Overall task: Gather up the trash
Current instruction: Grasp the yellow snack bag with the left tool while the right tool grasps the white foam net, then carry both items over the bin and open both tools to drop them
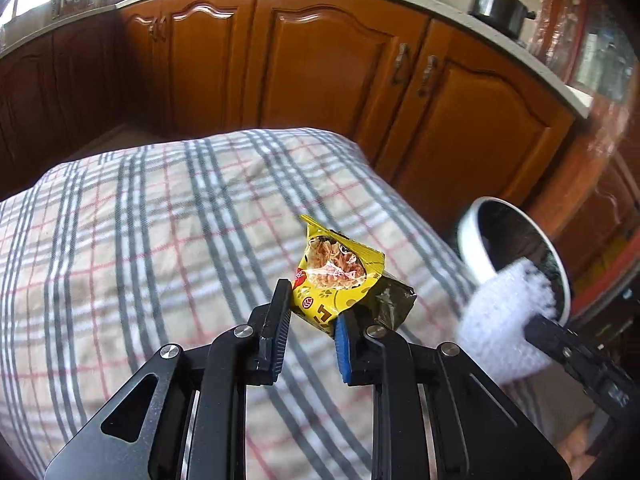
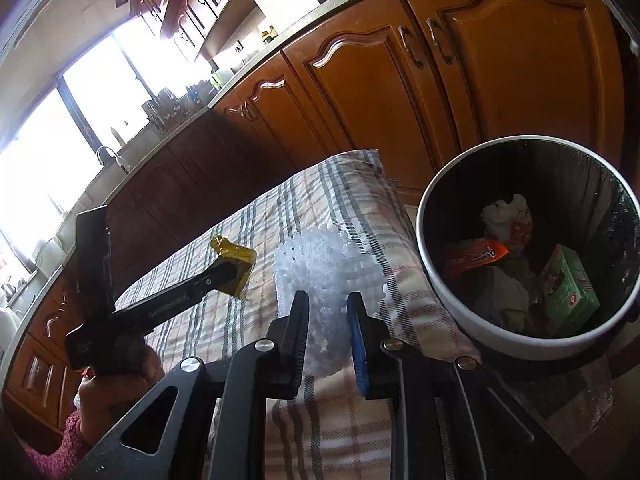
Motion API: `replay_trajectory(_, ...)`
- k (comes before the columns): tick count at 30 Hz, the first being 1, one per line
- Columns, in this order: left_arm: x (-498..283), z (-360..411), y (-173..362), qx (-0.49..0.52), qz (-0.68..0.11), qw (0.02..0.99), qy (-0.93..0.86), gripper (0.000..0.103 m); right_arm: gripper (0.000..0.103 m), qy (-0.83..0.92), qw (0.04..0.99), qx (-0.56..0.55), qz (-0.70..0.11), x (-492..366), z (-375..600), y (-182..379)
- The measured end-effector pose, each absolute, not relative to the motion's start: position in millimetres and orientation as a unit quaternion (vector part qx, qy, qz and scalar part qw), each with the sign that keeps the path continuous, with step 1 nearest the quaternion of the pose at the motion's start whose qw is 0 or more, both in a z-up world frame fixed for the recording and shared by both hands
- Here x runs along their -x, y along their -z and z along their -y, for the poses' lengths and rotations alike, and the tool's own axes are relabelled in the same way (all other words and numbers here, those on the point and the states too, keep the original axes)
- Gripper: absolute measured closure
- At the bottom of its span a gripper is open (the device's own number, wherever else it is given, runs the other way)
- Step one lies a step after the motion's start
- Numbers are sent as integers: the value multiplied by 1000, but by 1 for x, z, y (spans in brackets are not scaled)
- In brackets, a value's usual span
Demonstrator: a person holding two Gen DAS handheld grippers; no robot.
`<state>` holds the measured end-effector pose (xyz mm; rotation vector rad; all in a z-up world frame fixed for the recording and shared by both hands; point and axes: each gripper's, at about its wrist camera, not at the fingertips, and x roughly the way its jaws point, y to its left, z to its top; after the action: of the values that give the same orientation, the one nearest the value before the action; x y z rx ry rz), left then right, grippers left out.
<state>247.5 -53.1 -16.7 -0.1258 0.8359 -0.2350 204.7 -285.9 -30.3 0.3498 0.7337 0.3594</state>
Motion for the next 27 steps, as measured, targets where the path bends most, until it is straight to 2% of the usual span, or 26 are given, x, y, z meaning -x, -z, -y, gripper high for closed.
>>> replay_trajectory(11, -207, 104, 5, 45, -407, 895, 179, 85, 83, -147, 911, -176, -344, -179, 319, 26)
replay_trajectory(27, -194, 161, 2, 19, -409, 886, 218, 85, 83, -105, 919, -186, -330, -159, 371, 21)
